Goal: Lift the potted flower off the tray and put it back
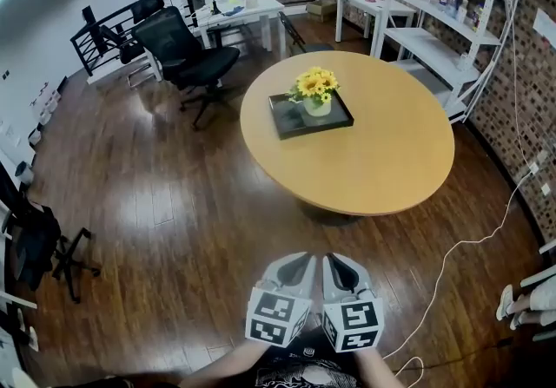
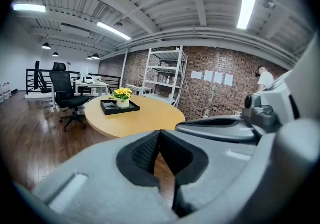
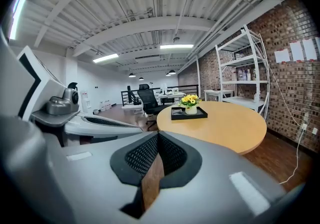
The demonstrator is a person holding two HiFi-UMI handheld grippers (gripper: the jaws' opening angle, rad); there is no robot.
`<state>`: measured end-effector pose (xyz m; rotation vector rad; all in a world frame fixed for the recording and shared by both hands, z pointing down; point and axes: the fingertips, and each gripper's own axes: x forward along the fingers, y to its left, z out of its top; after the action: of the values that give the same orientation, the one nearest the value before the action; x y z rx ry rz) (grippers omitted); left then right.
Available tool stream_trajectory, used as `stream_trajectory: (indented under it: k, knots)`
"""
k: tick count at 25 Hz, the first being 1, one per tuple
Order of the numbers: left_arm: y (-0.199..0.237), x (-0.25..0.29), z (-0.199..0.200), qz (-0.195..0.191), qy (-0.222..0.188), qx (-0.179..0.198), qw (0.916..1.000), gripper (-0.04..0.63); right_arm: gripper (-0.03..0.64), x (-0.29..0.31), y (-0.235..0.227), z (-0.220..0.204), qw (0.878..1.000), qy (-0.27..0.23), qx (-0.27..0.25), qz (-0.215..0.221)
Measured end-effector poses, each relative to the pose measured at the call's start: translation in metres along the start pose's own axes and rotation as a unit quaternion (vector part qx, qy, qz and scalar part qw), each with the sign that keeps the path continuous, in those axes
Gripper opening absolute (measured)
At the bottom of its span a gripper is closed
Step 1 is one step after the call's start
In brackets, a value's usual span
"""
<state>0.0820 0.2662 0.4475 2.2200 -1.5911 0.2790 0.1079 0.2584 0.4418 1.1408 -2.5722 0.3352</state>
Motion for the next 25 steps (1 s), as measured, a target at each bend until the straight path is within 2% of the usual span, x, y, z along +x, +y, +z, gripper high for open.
stream_trajectory:
  k: [8,20,25]
  knots:
    - [0.016,0.021,0.013,0.004,0.005,-0.004,1.0,0.004,0.0,0.027,-0.016,0.016,1.0,-0.003,0.003,0.0]
    - [0.096,0.137,0.065,0.046,-0.001,-0.011,0.9989,0.004,0.0,0.158,-0.079,0.065,0.999,-0.007,-0.02,0.034]
    - [0.116,0.181,0.088,0.056,0.008,-0.017,0.9983,0.004,0.0,0.198,-0.105,0.085,0.999,0.0,-0.014,0.051]
